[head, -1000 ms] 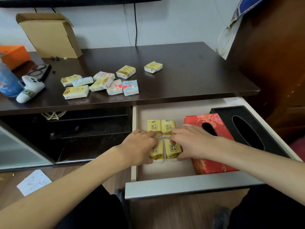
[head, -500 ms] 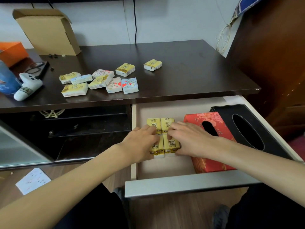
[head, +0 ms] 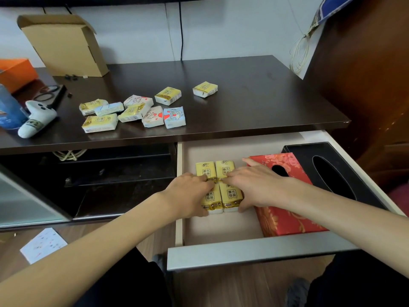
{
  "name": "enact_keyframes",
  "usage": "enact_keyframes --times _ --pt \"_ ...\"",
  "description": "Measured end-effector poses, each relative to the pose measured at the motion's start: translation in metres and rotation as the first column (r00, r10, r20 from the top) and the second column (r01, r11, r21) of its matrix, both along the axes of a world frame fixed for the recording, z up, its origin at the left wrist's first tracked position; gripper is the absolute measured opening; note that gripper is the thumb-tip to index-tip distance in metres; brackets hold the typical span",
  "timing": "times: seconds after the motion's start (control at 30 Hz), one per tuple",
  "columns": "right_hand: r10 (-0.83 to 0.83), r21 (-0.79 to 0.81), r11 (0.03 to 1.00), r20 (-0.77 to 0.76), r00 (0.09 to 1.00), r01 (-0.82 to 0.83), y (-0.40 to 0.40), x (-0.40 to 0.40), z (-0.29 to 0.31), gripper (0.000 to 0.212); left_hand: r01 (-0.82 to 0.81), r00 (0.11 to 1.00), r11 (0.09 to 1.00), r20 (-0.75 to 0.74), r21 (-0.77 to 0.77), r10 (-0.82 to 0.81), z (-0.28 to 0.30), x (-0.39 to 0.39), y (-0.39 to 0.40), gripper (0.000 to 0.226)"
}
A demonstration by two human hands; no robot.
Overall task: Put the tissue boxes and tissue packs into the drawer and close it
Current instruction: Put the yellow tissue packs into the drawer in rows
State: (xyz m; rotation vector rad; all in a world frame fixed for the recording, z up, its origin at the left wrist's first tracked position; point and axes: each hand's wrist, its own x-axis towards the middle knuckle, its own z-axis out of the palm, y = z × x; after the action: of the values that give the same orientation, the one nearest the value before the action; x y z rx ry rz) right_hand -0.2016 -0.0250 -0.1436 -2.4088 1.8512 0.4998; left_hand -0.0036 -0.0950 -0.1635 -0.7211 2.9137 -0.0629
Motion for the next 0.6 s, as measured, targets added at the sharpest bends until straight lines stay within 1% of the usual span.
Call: enact_keyframes --times 0.13,0.23,0.33,0.4,0.47,0.53,0.6 --pt "-0.006 -0.015 1.000 0.033 0.999 0.007 0.000 0.000 -0.002 0.067 0.003 1.000 1.000 -0.018 0.007 -0.003 -0.002 0.000 0.000 0.060" --pt "0.001 -0.021 1.000 0.020 1.000 -0.001 0.000 0.000 -0.005 0.067 0.010 1.000 1.000 -0.023 -0.003 -0.010 -0.002 0.001 -0.001 0.059" --pt "0.006 -0.021 1.000 -0.002 1.000 -0.006 0.000 0.001 -0.005 0.074 0.023 1.000 0.999 -0.012 -0.035 -0.023 -0.002 -0.001 -0.002 0.063" --pt "0.010 -0.024 1.000 -0.005 1.000 -0.010 0.000 0.001 -0.003 0.081 0.021 1.000 0.998 -0.002 -0.055 -0.022 -0.001 -0.001 -0.001 0.071" --pt "0.004 -0.029 1.000 0.019 1.000 -0.004 0.001 0.001 0.000 0.086 0.013 1.000 0.999 0.010 -0.044 -0.012 0.003 0.000 0.001 0.079" --pt "0.002 -0.048 0.999 0.071 0.997 0.002 0.002 0.000 0.007 0.081 0.001 1.000 1.000 -0.011 0.003 -0.001 0.010 0.001 0.003 0.077" --pt "-0.016 -0.077 0.997 0.197 0.980 0.032 0.000 -0.002 0.018 0.061 -0.006 0.994 0.998 -0.108 0.054 0.012 0.023 0.005 0.003 0.062"
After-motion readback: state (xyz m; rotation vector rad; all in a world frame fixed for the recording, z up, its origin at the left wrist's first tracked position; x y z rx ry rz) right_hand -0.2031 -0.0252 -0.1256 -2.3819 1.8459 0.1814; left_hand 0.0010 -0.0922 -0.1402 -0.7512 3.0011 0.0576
